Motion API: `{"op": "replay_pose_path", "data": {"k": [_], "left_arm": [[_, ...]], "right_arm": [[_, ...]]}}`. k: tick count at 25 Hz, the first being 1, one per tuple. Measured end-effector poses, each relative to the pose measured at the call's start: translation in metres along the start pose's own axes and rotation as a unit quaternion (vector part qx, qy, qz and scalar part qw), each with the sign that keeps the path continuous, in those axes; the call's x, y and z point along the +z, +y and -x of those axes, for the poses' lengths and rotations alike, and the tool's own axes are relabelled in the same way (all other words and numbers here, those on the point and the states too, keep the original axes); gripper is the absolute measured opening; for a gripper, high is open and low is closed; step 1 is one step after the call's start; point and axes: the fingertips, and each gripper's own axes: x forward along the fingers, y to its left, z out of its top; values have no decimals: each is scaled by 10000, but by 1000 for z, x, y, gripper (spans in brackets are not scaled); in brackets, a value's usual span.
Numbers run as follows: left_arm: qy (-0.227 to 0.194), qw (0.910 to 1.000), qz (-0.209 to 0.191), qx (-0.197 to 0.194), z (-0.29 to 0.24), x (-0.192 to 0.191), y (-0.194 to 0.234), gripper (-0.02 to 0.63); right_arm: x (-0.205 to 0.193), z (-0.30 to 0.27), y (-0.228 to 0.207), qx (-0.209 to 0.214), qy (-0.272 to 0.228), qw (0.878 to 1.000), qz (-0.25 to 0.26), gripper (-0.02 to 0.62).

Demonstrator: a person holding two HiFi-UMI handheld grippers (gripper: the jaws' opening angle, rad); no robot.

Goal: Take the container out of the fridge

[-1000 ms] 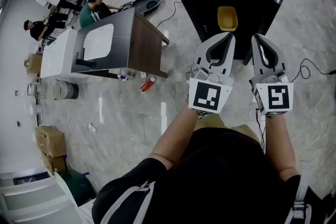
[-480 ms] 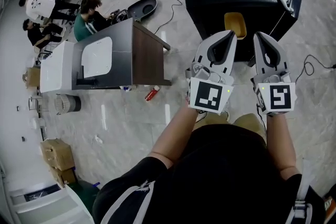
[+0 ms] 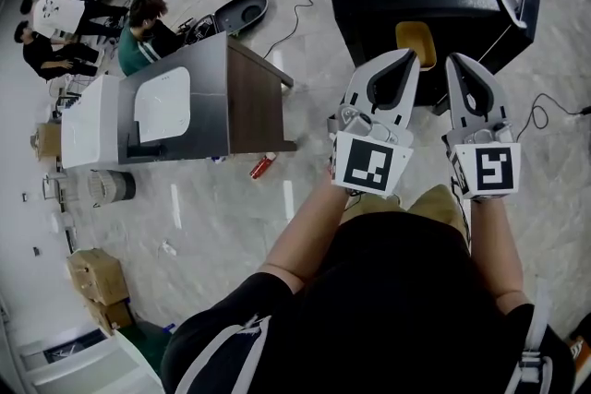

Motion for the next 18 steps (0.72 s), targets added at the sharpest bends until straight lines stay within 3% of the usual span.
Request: {"op": "replay_pose_path", "data": {"k": [7, 18], "left_arm": [[-115, 9999, 56, 1, 4, 6, 7, 23], [-147, 9999, 37, 28, 7, 10, 7, 23]], "right_arm": [[22, -7, 12, 19, -234, 9997, -67, 35], [17, 2, 15, 152, -14, 9995, 287, 35]]}}
